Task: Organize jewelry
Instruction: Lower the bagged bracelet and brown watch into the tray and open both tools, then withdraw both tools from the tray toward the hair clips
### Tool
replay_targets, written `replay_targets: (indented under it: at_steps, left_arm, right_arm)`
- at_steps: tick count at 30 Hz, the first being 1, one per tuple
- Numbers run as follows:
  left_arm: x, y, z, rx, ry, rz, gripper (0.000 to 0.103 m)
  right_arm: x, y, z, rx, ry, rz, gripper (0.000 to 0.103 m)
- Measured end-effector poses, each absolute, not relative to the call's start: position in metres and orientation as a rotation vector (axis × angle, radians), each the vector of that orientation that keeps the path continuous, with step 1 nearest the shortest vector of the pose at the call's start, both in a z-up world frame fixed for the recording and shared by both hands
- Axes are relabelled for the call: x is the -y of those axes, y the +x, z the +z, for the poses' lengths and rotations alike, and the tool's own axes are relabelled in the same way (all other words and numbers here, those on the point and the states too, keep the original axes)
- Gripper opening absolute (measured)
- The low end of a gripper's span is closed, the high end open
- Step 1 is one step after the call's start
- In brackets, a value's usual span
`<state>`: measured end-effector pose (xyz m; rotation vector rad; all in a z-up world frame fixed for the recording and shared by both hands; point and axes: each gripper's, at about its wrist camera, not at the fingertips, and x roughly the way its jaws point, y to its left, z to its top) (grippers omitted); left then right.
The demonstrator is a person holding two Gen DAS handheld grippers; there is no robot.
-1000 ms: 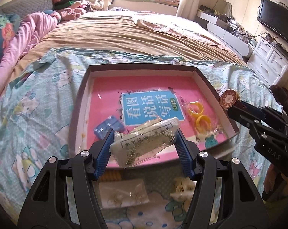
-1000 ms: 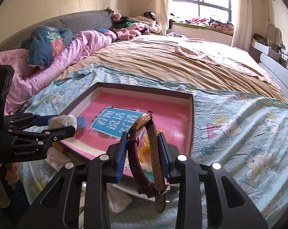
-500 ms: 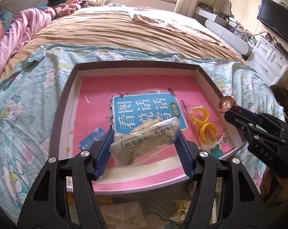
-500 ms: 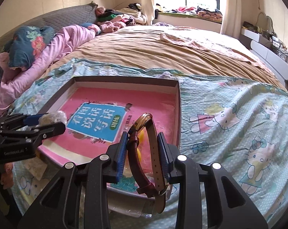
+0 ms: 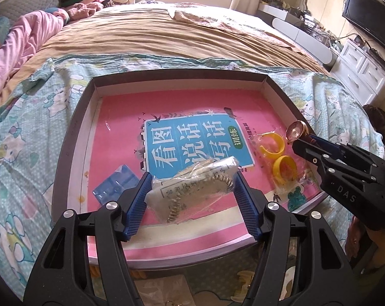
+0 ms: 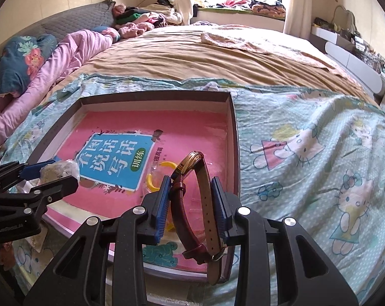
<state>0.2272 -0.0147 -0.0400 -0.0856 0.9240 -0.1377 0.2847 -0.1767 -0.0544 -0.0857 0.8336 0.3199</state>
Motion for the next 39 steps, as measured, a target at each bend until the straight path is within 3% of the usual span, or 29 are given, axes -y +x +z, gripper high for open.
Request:
replay_targets:
  at_steps: [4,8,10,15,23,27,39]
  left_arm:
    - [0.014,0.226,-0.038,-0.914,-0.083,-0.140,0.056]
    - [0.013,0.227,-0.037,-0.912,-0.086,-0.139,0.056]
    - [0.013,0.227,-0.037,-0.911,-0.088,-0.139,0.056]
    - [0.012,0.226,-0.035,-0.909,-0.091,-0.135,0.061]
    - [0.008,0.221,-0.028,-0.902,-0.102,-0.129,0.075]
    - [0.005,0.219,-0.021,-0.896,-0.110,-0.122,0.088]
    - [-0.017,0.210,-0.001,-0.873,-0.160,-0.090,0.093]
  right_arm:
    - [0.178,0.281,-0.052,-0.819,-0.078,0.319,0.036]
    - [0.179,0.276,-0.045,-0.788,-0.082,0.317,0.055]
    - [0.180,0.272,-0.040,-0.761,-0.081,0.316,0.071]
    - [0.181,0.260,-0.028,-0.716,-0.088,0.313,0.085]
    - [0.186,0.247,-0.019,-0.704,-0.072,0.326,0.090]
    - [0.190,0.243,-0.014,-0.698,-0.060,0.324,0.091]
    - [0.196,0.233,-0.002,-0.680,-0.039,0.327,0.093]
